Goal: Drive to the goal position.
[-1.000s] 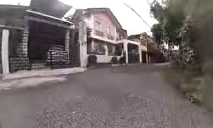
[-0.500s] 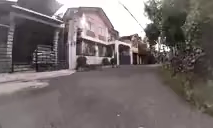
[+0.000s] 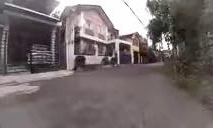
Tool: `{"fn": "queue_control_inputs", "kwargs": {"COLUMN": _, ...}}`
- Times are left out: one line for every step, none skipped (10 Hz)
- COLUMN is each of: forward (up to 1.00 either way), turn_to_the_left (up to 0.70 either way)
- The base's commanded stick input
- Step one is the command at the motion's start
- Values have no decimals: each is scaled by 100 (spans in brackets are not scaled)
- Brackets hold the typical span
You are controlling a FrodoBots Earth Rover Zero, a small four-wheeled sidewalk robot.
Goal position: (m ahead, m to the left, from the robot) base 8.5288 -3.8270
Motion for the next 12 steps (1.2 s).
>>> {"fn": "queue_control_inputs", "kwargs": {"forward": 100, "turn_to_the_left": 0}}
{"fn": "queue_control_inputs", "kwargs": {"forward": 100, "turn_to_the_left": 0}}
{"fn": "queue_control_inputs", "kwargs": {"forward": 100, "turn_to_the_left": -5}}
{"fn": "queue_control_inputs", "kwargs": {"forward": 100, "turn_to_the_left": -17}}
{"fn": "queue_control_inputs", "kwargs": {"forward": 100, "turn_to_the_left": -40}}
{"fn": "queue_control_inputs", "kwargs": {"forward": 100, "turn_to_the_left": -40}}
{"fn": "queue_control_inputs", "kwargs": {"forward": 100, "turn_to_the_left": -23}}
{"fn": "queue_control_inputs", "kwargs": {"forward": 100, "turn_to_the_left": 0}}
{"fn": "queue_control_inputs", "kwargs": {"forward": 100, "turn_to_the_left": 0}}
{"fn": "queue_control_inputs", "kwargs": {"forward": 100, "turn_to_the_left": 0}}
{"fn": "queue_control_inputs", "kwargs": {"forward": 100, "turn_to_the_left": 0}}
{"fn": "queue_control_inputs", "kwargs": {"forward": 100, "turn_to_the_left": 0}}
